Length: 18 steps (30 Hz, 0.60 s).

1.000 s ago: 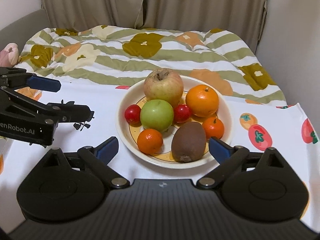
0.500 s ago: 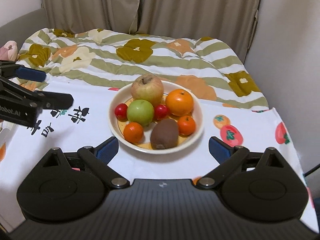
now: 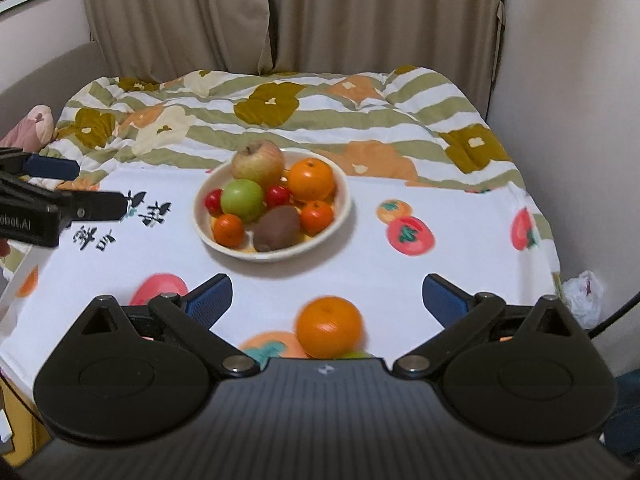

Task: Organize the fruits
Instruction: 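Withdraw both tools from the bowl toward the orange and green apple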

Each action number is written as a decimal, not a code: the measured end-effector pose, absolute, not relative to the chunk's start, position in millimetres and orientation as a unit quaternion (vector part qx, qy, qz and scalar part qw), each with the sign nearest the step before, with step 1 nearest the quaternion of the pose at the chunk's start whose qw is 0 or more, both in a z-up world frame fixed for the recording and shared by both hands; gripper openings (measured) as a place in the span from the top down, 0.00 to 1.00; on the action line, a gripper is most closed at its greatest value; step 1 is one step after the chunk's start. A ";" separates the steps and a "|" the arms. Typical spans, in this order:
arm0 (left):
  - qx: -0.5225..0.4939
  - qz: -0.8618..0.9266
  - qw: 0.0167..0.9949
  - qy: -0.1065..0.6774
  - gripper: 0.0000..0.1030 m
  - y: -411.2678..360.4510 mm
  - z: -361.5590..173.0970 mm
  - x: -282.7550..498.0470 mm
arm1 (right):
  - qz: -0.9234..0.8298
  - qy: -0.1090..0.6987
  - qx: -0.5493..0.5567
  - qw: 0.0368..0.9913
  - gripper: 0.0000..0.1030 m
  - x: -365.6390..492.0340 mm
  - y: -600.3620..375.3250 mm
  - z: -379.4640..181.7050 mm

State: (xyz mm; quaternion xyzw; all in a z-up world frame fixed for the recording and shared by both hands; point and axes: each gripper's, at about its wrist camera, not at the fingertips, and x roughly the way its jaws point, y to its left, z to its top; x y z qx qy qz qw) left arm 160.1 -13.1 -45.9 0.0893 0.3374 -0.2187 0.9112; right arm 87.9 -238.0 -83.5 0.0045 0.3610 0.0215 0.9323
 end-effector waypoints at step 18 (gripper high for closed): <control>0.098 -0.213 0.879 0.416 0.01 -111.6 -88.7 162.7 | 0.067 0.438 0.036 0.896 0.00 80.7 -295.2 -135.2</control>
